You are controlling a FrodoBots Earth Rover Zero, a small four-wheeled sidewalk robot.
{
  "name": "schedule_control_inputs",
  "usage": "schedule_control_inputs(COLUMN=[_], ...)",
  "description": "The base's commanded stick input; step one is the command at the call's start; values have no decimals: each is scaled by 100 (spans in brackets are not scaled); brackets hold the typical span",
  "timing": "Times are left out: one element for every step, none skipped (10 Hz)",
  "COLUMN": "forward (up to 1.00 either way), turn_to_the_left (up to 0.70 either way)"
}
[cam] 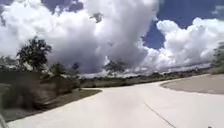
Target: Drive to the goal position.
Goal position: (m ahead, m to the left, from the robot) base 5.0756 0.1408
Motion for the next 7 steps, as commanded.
schedule_control_inputs(forward=[85, 85, 85, 85, 85, 85, 85], turn_to_the_left=[-20, -34, -20, 0, 0, 0, 0])
